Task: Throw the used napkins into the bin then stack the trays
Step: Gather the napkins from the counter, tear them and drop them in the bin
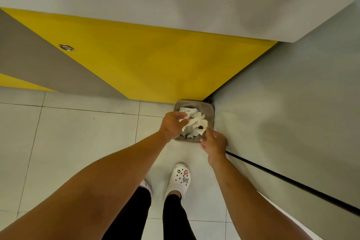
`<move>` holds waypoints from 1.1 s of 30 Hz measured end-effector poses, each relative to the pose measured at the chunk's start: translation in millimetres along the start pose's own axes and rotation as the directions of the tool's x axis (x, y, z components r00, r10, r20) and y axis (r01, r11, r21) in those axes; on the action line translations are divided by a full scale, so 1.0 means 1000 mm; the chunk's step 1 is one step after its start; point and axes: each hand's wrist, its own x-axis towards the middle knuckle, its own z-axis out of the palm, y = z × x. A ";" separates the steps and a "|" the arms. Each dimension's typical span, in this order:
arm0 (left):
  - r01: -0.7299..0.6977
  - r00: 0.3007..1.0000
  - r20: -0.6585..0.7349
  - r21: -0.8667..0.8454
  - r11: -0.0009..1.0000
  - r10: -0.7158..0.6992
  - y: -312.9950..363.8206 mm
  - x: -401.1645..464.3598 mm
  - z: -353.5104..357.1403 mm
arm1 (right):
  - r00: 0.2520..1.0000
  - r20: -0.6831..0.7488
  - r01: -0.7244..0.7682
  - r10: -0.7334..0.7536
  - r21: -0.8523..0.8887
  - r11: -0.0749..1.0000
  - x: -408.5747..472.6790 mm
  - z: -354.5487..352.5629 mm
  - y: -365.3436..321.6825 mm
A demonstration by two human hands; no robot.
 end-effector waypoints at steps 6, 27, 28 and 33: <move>-0.044 0.998 0.044 0.095 0.994 0.040 0.011 -0.016 -0.026 | 0.993 0.102 0.078 -0.061 -0.173 0.982 -0.018 -0.007 -0.007; -0.266 0.964 0.140 0.440 0.857 0.228 0.129 -0.286 -0.243 | 0.674 0.690 0.710 -0.263 -0.508 0.487 -0.313 0.012 -0.127; -0.279 0.960 0.131 0.436 0.855 0.247 0.138 -0.298 -0.256 | 0.654 0.703 0.732 -0.280 -0.496 0.466 -0.331 0.015 -0.135; -0.387 0.919 0.130 0.484 0.785 0.373 0.181 -0.344 -0.321 | 0.545 0.772 0.817 -0.327 -0.402 0.413 -0.410 0.043 -0.174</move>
